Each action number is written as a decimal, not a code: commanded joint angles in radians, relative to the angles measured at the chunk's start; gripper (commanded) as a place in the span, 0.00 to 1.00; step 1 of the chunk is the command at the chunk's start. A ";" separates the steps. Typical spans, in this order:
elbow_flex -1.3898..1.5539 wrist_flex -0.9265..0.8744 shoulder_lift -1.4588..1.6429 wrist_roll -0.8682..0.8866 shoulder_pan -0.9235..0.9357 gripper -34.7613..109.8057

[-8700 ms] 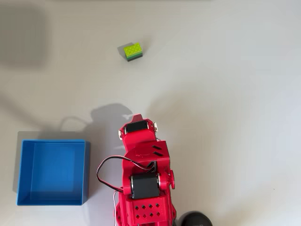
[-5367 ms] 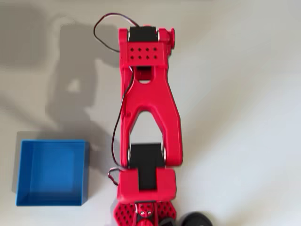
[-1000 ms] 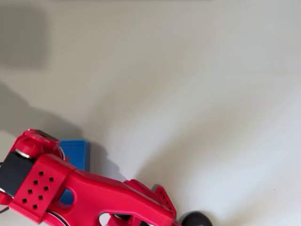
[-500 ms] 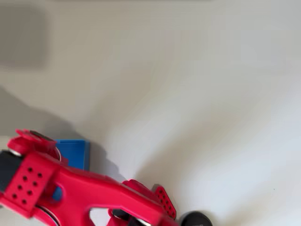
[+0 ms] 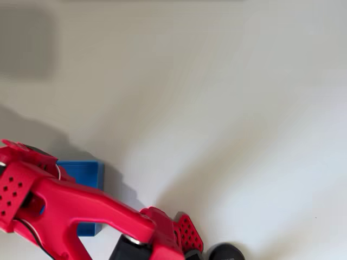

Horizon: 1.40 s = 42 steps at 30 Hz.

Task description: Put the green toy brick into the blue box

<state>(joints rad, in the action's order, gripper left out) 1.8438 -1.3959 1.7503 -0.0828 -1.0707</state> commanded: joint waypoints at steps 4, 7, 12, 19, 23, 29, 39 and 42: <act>-0.054 -0.080 0.031 -0.006 -0.041 0.40; -0.067 -0.103 0.032 0.005 -0.046 0.39; -0.126 -0.101 0.037 0.063 -0.032 0.31; -0.278 -0.095 0.057 0.172 0.055 0.24; -0.239 -0.038 0.143 0.156 0.169 0.24; -0.038 0.146 0.333 0.060 0.456 0.24; 0.295 0.348 0.609 0.003 0.856 0.24; 0.371 0.367 0.672 0.020 0.934 0.24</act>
<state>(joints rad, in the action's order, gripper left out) 2.1660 -1.0508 2.3086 -0.0614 -0.2132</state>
